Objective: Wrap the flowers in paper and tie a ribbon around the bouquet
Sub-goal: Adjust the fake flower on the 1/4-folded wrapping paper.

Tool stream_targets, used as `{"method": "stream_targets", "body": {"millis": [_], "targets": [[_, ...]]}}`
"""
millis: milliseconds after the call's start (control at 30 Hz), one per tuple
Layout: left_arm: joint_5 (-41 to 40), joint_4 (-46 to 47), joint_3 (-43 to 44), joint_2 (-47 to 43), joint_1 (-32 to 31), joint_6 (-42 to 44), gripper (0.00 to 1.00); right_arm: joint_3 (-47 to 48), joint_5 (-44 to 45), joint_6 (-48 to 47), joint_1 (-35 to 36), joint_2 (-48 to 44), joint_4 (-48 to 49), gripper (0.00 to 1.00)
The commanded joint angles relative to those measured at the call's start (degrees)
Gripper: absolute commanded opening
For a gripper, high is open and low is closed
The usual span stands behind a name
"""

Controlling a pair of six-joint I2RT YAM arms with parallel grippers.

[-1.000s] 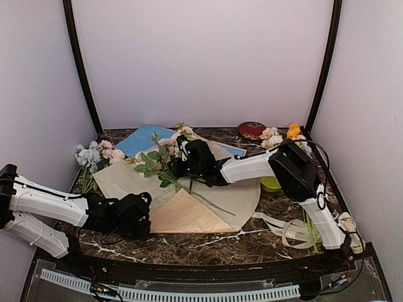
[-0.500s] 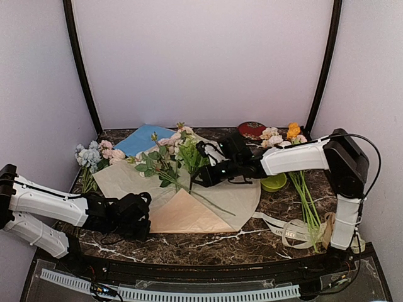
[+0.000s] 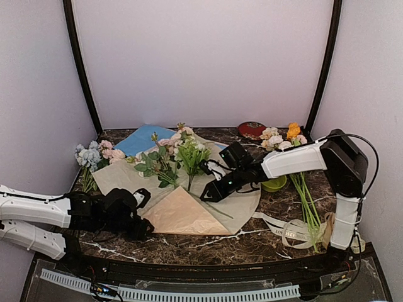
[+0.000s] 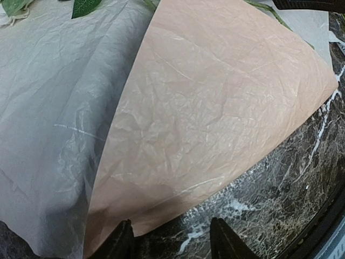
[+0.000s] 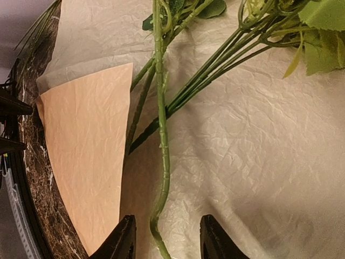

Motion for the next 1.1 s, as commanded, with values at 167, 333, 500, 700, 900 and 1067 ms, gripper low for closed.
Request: {"method": "stream_targets", "body": {"millis": [167, 333, 500, 700, 900, 1067], "targets": [[-1.4, -2.9, 3.6, 5.7, 1.4, 4.1, 0.67, 1.9, -4.2, 0.5, -0.3, 4.2, 0.0, 0.30], [4.8, 0.2, 2.7, 4.1, 3.9, 7.3, 0.73, 0.9, -7.6, 3.1, -0.3, 4.5, 1.7, 0.15], [7.5, 2.5, 1.2, 4.6, 4.1, 7.3, 0.74, -3.9, -14.7, 12.6, -0.1, 3.3, 12.1, 0.06], [8.5, 3.0, 1.2, 8.2, 4.2, 6.9, 0.72, -9.1, -15.2, 23.6, 0.4, 3.5, 23.9, 0.00], [8.9, 4.0, 0.9, 9.1, 4.2, 6.9, 0.72, -11.3, -13.9, 28.2, 1.1, 3.4, 29.2, 0.00], [8.7, 4.5, 0.3, 9.5, 4.2, 6.5, 0.70, -12.6, -15.4, 31.6, 1.3, 2.2, 31.4, 0.00]]}}
